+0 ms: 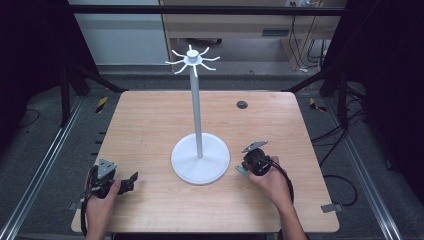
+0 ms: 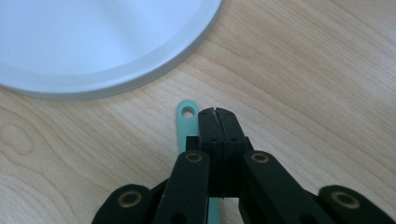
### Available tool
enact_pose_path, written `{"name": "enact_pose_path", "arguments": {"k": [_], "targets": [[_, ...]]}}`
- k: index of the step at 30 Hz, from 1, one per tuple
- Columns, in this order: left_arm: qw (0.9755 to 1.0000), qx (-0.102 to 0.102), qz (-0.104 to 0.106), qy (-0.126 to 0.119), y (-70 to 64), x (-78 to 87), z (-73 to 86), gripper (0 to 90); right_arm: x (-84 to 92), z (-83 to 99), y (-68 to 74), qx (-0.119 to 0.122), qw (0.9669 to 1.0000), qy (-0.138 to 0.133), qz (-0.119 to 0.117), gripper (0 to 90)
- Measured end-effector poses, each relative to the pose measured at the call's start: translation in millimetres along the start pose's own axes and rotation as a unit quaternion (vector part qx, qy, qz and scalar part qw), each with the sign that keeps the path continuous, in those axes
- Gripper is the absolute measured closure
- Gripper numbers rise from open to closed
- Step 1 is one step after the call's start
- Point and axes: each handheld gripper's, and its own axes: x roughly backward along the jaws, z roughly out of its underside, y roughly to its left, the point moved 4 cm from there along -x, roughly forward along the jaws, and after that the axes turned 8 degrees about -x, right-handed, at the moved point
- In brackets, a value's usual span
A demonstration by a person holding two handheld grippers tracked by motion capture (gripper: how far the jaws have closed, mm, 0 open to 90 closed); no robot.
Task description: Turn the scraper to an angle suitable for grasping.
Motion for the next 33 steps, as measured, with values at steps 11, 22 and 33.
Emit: {"name": "enact_pose_path", "arguments": {"k": [11, 22, 33], "targets": [[1.0000, 0.002, 0.000, 0.000, 2.0, 0.6, 0.4, 3.3, 8.4, -1.9, 2.8, 0.035, 0.9986, 0.040, 0.005, 90.0], [1.0000, -0.001, 0.000, 0.000, 0.4, 0.3, 0.1, 3.3, 8.5, -10.8, 4.5, 0.054, 0.9953, 0.080, 0.007, 70.1], [1.0000, 0.001, 0.000, -0.001, 0.5, 0.3, 0.2, 3.2, 0.0, -14.9, 7.3, 0.067, 0.9904, 0.121, -0.002, 57.5]]}}
